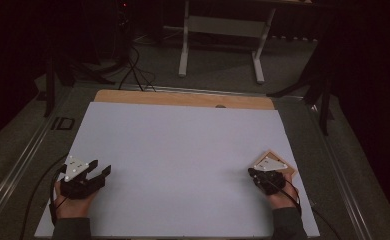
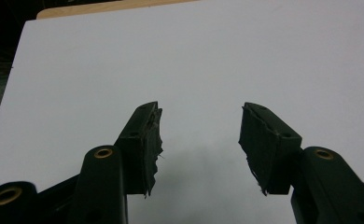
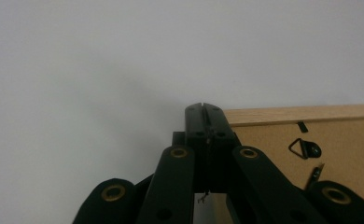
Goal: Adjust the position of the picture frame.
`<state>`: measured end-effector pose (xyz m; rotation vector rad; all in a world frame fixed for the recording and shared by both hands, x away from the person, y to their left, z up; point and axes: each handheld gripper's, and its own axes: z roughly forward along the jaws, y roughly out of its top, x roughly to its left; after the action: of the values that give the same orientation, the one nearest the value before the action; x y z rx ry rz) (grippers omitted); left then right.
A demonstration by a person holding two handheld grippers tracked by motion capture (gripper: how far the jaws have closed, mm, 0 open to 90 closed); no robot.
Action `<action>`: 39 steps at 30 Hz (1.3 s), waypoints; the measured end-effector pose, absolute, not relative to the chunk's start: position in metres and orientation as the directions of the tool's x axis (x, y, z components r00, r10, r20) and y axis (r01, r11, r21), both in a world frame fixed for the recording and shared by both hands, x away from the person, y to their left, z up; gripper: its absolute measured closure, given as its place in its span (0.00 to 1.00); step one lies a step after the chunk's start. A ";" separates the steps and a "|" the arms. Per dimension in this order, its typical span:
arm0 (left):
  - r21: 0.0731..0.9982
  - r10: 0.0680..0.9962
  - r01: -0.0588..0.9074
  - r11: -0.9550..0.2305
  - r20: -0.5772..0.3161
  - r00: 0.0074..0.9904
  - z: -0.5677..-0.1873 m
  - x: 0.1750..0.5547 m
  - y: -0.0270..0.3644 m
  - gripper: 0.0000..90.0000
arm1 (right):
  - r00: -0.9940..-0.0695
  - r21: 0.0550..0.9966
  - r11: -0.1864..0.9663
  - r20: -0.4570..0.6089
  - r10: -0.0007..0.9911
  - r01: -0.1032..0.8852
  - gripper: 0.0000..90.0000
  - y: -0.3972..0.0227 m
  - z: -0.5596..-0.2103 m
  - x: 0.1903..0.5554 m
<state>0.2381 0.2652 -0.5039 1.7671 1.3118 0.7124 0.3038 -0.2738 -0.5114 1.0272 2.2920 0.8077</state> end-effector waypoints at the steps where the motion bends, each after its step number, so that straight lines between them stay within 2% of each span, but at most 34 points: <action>1: 0.855 0.953 0.499 -0.137 -0.023 0.301 -0.504 0.238 0.265 0.53 | -0.589 0.688 0.538 -0.196 0.784 0.487 1.00 -0.275 -0.511 0.307; 12: 0.856 0.952 0.498 -0.141 -0.021 0.304 -0.504 0.239 0.265 0.53 | -0.519 0.690 0.514 -0.229 0.823 0.510 1.00 -0.284 -0.504 0.337; 17: 0.857 0.953 0.497 -0.135 -0.024 0.302 -0.504 0.239 0.265 0.53 | -0.489 0.697 0.482 -0.212 0.846 0.531 1.00 -0.294 -0.503 0.343; 27: 0.859 0.954 0.494 -0.131 -0.026 0.298 -0.504 0.238 0.266 0.53 | -0.459 0.746 0.421 -0.175 0.871 0.515 1.00 -0.314 -0.491 0.325; 33: 0.856 0.953 0.498 -0.140 -0.020 0.301 -0.504 0.238 0.264 0.53 | -0.450 0.738 0.392 -0.135 0.883 0.548 1.00 -0.334 -0.494 0.310; 39: 0.856 0.954 0.499 -0.137 -0.022 0.300 -0.504 0.237 0.265 0.53 | -0.470 0.705 0.421 -0.141 0.872 0.571 1.00 -0.341 -0.500 0.297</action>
<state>0.2373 0.2647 -0.5040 1.7660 1.3132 0.7152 0.2966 -0.3409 -0.5005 1.2190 2.1856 0.8077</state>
